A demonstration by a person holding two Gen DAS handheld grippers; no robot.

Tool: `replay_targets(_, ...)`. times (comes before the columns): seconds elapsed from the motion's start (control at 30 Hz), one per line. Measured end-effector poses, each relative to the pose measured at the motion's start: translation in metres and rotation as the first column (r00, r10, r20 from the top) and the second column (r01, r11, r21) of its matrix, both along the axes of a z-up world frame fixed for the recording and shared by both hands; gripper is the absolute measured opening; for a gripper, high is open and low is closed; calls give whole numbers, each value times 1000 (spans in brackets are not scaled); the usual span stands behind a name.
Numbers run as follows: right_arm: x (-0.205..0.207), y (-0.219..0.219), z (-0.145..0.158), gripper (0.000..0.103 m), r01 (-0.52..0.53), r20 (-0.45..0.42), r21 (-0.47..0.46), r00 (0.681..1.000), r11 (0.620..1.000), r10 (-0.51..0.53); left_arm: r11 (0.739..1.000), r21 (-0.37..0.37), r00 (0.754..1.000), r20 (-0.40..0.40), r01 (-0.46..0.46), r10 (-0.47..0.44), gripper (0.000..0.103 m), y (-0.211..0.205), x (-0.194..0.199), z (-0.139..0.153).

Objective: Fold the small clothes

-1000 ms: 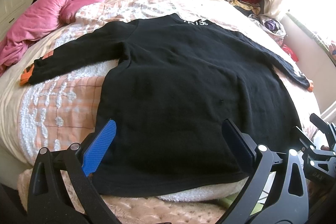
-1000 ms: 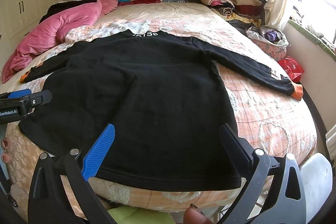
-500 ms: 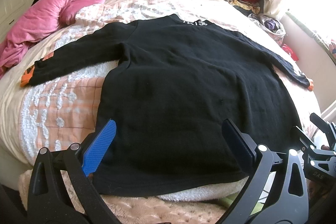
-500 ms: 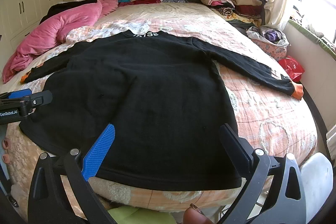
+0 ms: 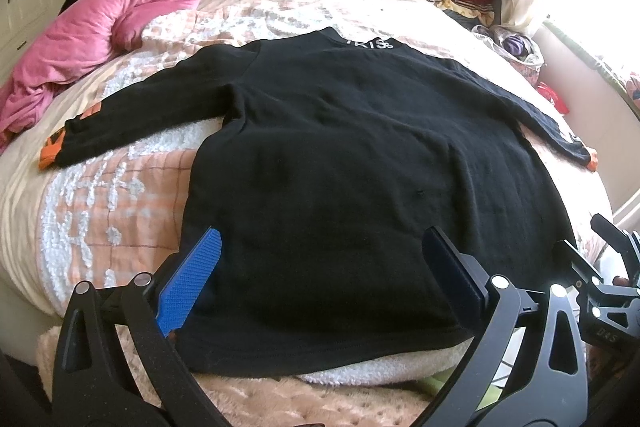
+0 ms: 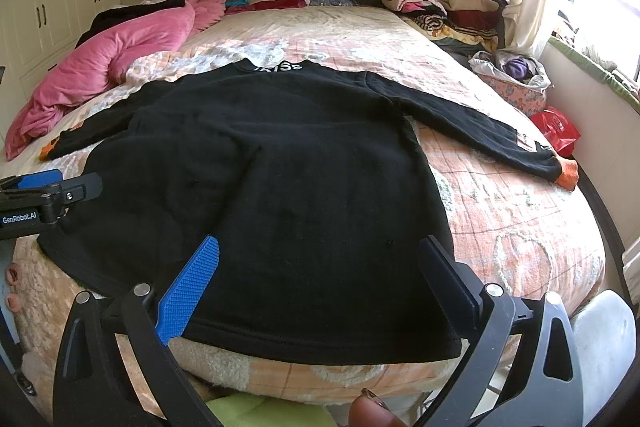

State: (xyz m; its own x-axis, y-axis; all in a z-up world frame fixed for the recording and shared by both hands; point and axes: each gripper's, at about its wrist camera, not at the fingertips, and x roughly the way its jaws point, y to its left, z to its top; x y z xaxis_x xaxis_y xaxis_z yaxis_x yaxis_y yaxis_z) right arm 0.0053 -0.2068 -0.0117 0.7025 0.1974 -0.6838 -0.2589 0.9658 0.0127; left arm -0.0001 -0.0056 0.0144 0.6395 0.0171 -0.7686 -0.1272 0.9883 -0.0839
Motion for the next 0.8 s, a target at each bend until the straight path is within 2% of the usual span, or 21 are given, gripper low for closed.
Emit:
replay_targets(0.27,7,6,2,99,-12,-2,10,1000,1000,12,1000,5,1000,1,9,-9,95,1,9,-4)
replay_targets(0.8,40,21,7,99,-41,-6,56,999,998,42,999,16,999,6,-41,41,95,18,45,4)
